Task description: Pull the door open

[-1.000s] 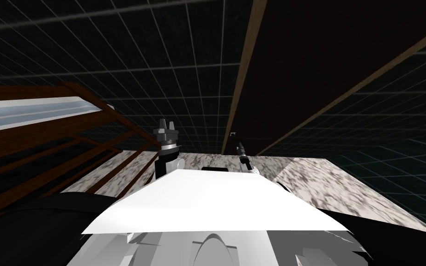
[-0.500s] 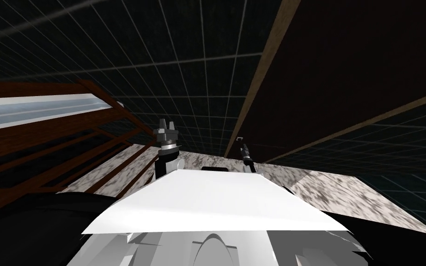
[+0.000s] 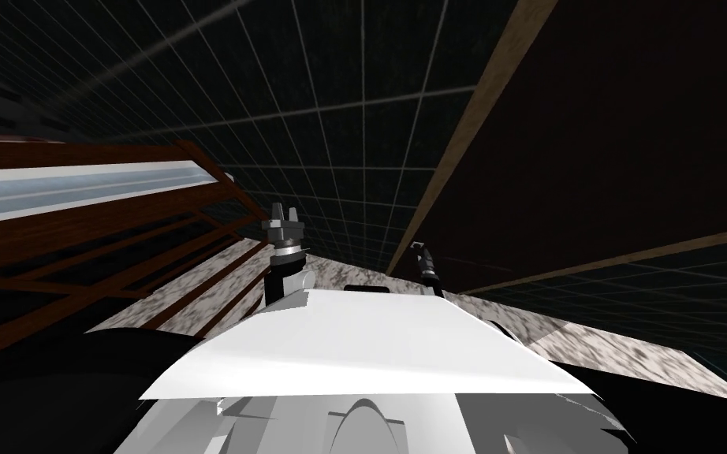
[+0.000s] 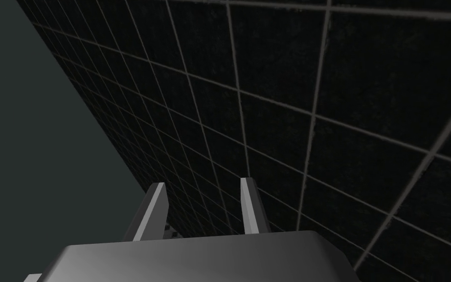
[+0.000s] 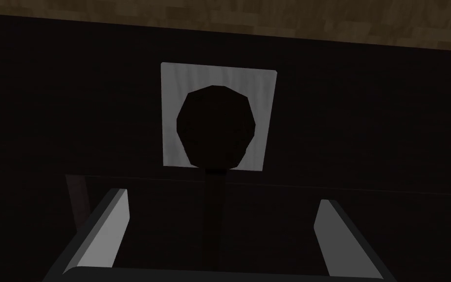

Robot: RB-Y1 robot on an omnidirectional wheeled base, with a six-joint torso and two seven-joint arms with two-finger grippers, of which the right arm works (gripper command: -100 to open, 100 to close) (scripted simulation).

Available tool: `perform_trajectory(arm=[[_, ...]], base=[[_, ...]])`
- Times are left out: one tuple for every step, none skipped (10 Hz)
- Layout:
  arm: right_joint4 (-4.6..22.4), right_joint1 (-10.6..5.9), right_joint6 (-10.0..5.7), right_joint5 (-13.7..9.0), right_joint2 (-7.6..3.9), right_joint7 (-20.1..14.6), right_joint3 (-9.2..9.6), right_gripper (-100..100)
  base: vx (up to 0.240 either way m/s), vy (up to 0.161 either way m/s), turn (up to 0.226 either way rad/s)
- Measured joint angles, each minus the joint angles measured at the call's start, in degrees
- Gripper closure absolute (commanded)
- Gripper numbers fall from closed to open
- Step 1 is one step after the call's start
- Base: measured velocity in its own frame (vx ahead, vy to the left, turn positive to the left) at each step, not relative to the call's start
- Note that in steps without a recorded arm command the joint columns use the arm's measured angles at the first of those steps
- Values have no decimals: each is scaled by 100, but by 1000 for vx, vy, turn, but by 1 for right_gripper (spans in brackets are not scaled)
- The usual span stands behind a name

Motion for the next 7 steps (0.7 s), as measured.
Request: perform_trajectory(arm=[[-38, 35, -14, -41, -24, -7, -17, -100], [-202, 110, 68, -56, -21, 17, -28, -100], [-223, 118, 91, -58, -20, 23, -30, 100], [-210, 112, 78, -57, -21, 20, -29, 100], [-200, 113, 77, -57, -23, 20, -30, 100], [-197, 113, 79, -57, -22, 19, -30, 100], [-197, 113, 80, -57, -22, 18, -29, 100]], base=[[49, -10, -24], [17, -2, -7], [0, 0, 0], [-6, 1, 1], [-7, 0, -1], [0, 0, 0], [0, 0, 0]])
